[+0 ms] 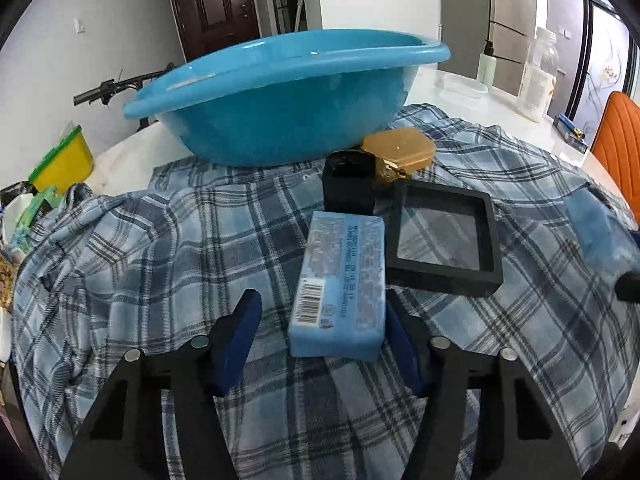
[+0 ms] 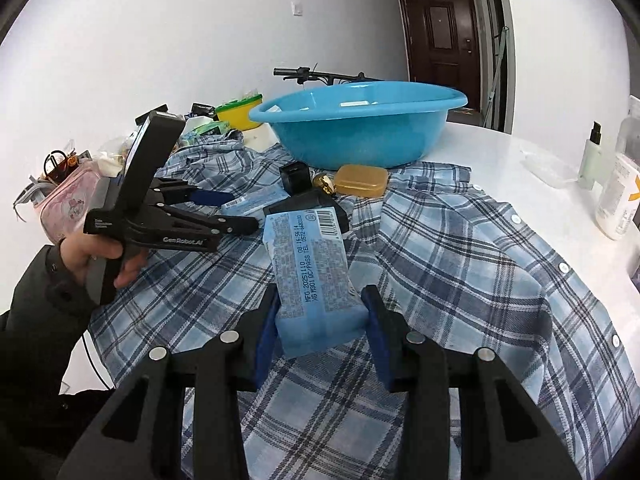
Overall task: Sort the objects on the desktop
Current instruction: 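Grasp the light-blue packaged bar with the right gripper, then lift the blue bar and carry it over the turquoise basin with the right gripper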
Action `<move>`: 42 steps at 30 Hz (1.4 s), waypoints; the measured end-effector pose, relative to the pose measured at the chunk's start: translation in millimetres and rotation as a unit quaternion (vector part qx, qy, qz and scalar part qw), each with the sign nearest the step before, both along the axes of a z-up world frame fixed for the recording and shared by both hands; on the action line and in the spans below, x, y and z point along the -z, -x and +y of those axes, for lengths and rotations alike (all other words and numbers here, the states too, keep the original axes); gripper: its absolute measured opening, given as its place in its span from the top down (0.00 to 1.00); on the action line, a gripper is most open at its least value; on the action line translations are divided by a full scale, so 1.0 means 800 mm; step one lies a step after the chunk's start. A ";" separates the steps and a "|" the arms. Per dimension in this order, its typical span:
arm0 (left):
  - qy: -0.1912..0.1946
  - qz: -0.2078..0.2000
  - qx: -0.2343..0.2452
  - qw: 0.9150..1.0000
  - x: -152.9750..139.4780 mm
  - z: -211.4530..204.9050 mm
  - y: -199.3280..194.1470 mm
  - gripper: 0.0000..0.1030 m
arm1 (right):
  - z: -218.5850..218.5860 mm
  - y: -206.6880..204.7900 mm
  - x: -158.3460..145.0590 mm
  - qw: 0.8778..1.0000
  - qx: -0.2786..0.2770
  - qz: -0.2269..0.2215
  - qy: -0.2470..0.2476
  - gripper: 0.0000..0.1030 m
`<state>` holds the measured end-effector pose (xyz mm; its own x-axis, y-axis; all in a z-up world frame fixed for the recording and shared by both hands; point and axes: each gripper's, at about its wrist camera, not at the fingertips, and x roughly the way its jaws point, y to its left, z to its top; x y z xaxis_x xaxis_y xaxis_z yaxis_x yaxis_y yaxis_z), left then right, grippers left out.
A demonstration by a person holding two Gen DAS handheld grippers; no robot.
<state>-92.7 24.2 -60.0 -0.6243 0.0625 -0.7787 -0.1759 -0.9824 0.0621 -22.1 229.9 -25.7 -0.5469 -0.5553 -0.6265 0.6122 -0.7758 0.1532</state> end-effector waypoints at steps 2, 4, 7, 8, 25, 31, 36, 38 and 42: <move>-0.018 -0.007 0.010 1.000 -0.001 0.000 0.001 0.57 | -0.002 -0.001 0.000 1.000 -0.001 0.001 0.004 0.62; -0.019 -0.008 0.010 1.000 -0.003 0.000 0.002 0.58 | -0.004 -0.002 -0.001 1.000 -0.002 0.003 0.006 0.62; -0.033 -0.003 0.010 0.999 -0.006 -0.003 -0.003 0.59 | -0.007 -0.003 -0.002 1.000 -0.002 0.003 0.009 0.62; -0.040 0.001 0.008 0.999 -0.009 -0.005 -0.005 0.59 | -0.007 -0.003 -0.002 1.000 -0.002 0.003 0.009 0.62; -0.094 0.096 -0.009 0.991 -0.101 -0.041 -0.053 0.60 | -0.028 0.020 -0.020 0.999 -0.011 0.016 0.036 0.62; -0.089 0.135 -0.022 0.987 -0.133 -0.047 -0.052 0.60 | -0.037 0.043 -0.056 0.997 -0.003 0.054 0.056 0.62; -0.086 0.158 -0.028 0.983 -0.159 -0.052 -0.041 0.60 | -0.054 0.077 -0.087 0.994 0.004 0.086 0.068 0.62; -0.085 0.171 -0.033 0.981 -0.170 -0.054 -0.033 0.60 | -0.063 0.092 -0.098 0.993 0.005 0.095 0.070 0.62; -0.081 0.193 -0.035 0.977 -0.190 -0.054 -0.010 0.60 | -0.081 0.124 -0.115 0.990 0.011 0.115 0.079 0.62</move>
<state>-84.7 -19.2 92.1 -0.8768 0.1115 -0.4677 -0.1017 -0.9937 -0.0461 -121.4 165.5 66.2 -0.6778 -0.6229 -0.3906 0.6284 -0.7666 0.1322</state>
